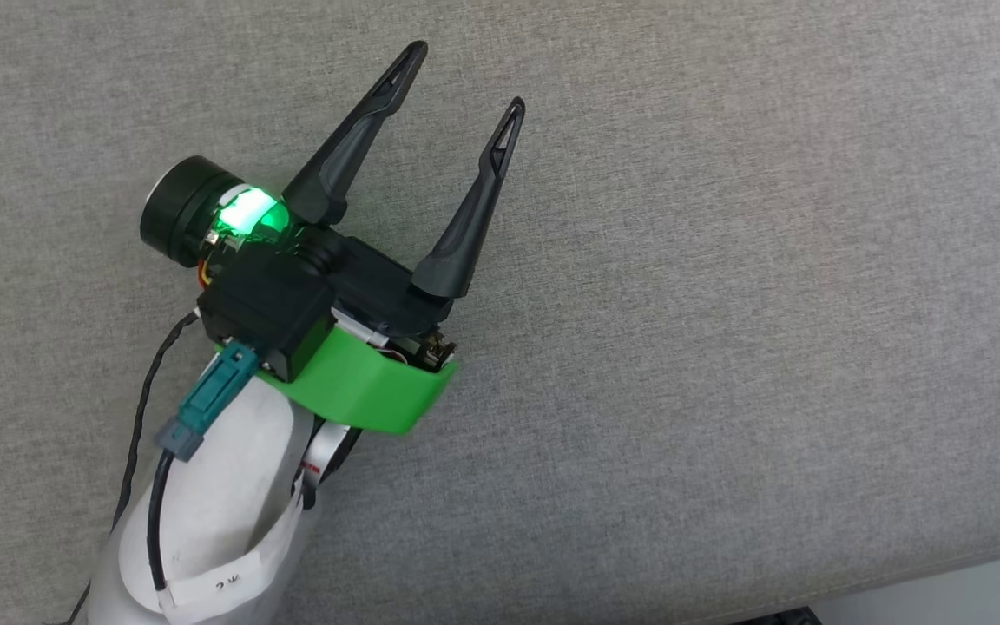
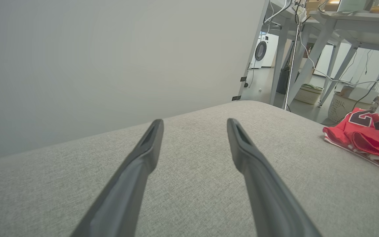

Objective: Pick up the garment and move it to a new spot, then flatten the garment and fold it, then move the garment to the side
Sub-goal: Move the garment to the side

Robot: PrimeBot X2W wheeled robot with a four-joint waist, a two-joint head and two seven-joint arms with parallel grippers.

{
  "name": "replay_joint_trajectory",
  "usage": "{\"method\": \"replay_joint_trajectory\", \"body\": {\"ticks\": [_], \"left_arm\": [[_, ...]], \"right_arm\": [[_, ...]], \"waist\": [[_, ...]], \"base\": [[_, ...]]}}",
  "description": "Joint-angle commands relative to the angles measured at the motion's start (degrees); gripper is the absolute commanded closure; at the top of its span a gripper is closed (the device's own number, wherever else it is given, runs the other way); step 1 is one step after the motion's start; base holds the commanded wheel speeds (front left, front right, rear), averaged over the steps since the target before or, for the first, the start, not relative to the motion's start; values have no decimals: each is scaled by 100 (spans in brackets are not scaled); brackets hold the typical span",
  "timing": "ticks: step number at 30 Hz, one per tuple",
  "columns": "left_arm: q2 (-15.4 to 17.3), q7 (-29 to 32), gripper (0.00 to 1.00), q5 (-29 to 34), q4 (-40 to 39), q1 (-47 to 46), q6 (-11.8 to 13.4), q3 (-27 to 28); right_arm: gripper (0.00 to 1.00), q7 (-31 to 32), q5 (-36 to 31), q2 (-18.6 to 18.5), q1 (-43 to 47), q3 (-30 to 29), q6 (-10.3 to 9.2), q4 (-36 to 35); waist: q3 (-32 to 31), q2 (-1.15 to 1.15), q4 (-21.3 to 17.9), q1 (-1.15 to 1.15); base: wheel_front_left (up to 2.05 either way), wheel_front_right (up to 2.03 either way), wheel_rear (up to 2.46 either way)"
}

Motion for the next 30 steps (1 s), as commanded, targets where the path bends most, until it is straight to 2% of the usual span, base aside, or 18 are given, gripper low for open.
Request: {"method": "replay_joint_trajectory", "body": {"ticks": [1, 2, 3, 11, 16, 23, 30], "left_arm": [[49, 5, 0, 34, -41, -95, 43, 13], [57, 5, 0, 32, -48, -83, 51, 13], [63, 2, 0, 30, -45, -70, 59, 15], [33, -111, 0, -94, 238, 105, 97, 33], [-48, -189, 0, -250, 521, 291, 167, 138], [-162, -238, 0, -688, 1001, 815, 324, 473], [-195, -261, 0, -932, 1235, 1358, 504, 846]], "right_arm": [[100, -39, -48, 55, -138, -45, -10, 87], [55, -46, -80, 73, -178, -53, -10, 142], [0, -66, -111, 88, -209, -70, -10, 185], [0, -264, -299, 155, -395, -81, -10, 251], [0, -260, -195, 220, -378, 42, -10, -99], [0, -341, 57, 509, -126, 154, -10, -1222], [0, -547, 272, 1224, 486, 189, -10, -2488]], "waist": [[63, 0, 80, -1], [58, 0, 93, -1], [46, 0, 101, -1], [-417, 0, 164, -1], [-972, 0, 229, -1], [-1907, 0, 409, -1], [-2672, 0, 637, -1]], "base": [[0, 0, 0], [0, 0, 0], [0, 0, 0], [0, 0, 0], [0, 0, 0], [0, 0, 0], [0, 0, 0]]}}
